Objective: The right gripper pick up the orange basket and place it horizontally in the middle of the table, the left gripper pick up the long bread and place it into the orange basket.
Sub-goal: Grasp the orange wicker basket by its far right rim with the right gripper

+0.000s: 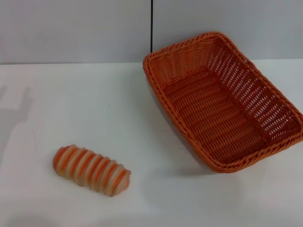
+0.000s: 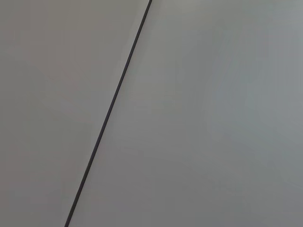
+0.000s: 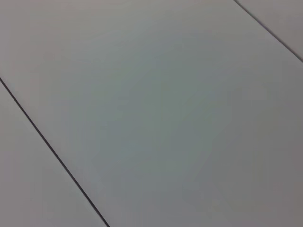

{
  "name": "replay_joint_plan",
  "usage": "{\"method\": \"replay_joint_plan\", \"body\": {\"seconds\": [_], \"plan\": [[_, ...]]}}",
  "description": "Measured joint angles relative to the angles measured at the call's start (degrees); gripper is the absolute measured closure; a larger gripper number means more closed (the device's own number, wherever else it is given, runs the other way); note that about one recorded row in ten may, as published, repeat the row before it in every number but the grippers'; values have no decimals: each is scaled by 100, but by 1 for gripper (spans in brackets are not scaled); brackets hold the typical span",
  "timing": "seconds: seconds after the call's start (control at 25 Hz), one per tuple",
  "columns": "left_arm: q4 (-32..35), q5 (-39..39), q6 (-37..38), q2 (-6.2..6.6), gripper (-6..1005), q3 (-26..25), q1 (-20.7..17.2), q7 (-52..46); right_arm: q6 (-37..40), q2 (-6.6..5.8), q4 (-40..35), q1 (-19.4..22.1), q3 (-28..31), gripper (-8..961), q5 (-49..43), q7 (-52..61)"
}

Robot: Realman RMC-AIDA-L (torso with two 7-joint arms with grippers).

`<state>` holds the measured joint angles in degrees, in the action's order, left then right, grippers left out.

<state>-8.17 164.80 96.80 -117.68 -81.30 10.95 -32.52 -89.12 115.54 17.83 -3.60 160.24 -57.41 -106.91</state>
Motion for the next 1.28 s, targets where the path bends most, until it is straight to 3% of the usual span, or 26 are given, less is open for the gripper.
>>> {"method": "replay_joint_plan", "body": {"seconds": [0.24, 0.68, 0.76, 1.0, 1.2, 1.28], "plan": [[0, -21, 17, 0, 323, 0, -4, 0, -10, 28, 2, 4, 2, 197, 16, -17], [0, -28, 25, 0, 323, -1, 28, 0, -11, 83, -21, 20, 106, 366, 82, -106], [0, -28, 24, 0, 323, -6, 38, 0, -11, 85, -20, 18, 106, 610, 82, -107], [0, -27, 12, 0, 323, -45, 49, 0, -11, 85, -15, 1, 104, 828, 81, -111], [0, -27, 9, 0, 324, -48, 48, 0, 11, 82, -2, -5, 102, 954, 71, -120], [0, -27, 2, 0, 324, -52, 48, 0, 41, 72, 4, -21, 79, 953, 43, -243]]}}
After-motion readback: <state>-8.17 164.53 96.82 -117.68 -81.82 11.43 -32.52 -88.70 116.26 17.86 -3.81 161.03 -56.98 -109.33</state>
